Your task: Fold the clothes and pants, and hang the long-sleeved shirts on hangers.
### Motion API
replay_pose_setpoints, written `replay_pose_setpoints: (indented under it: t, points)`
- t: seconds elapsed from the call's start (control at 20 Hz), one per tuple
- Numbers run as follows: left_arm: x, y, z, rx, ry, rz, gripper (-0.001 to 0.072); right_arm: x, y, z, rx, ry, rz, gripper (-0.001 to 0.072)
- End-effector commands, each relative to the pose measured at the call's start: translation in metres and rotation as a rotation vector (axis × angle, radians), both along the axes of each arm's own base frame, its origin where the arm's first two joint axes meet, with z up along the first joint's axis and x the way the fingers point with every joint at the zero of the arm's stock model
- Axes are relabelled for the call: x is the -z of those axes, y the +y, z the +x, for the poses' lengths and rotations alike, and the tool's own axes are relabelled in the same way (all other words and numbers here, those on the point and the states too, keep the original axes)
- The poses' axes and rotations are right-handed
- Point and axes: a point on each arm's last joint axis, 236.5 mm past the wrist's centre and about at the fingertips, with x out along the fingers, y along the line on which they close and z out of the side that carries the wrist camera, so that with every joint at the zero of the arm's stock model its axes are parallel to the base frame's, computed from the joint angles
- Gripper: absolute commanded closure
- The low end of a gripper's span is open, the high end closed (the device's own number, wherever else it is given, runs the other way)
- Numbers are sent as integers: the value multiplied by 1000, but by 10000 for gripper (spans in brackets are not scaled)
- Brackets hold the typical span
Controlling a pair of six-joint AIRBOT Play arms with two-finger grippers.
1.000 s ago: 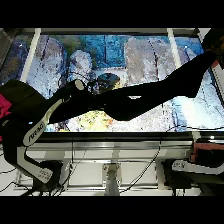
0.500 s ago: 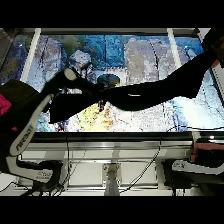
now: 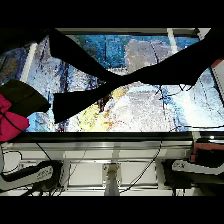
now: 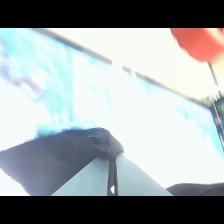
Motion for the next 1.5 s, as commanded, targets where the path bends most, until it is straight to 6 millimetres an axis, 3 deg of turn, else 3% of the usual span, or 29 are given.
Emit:
replay_pose_setpoints:
  t: [0.0,0.2,0.4,0.6,0.85,0.95,1.05,1.15,1.3,1.45]
  points:
    - [-5,44,0,-83,-1,23,702,-7,-2,0,9,-16,4,696]
    - [33,77,2,-149,108,150,702,7,0,-2,-11,55,-60,695]
    - [80,112,-15,-183,280,330,701,22,1,-6,-33,136,-126,696]
    - [96,143,-31,-223,371,362,701,24,1,-8,-39,148,-134,695]
    - [121,160,-55,-196,501,443,702,61,16,-21,-133,321,-185,696]
    - [115,143,-47,-156,459,383,702,53,32,-15,-172,263,-99,697]
    - [105,118,-31,-113,391,255,702,31,44,-2,-170,154,-23,697]
    - [97,106,-14,-105,327,178,702,8,49,11,-137,50,20,696]
    - [84,109,2,-142,250,159,702,-22,49,25,-54,-87,51,695]
    - [82,114,4,-154,238,160,702,-31,46,29,-10,-126,34,695]
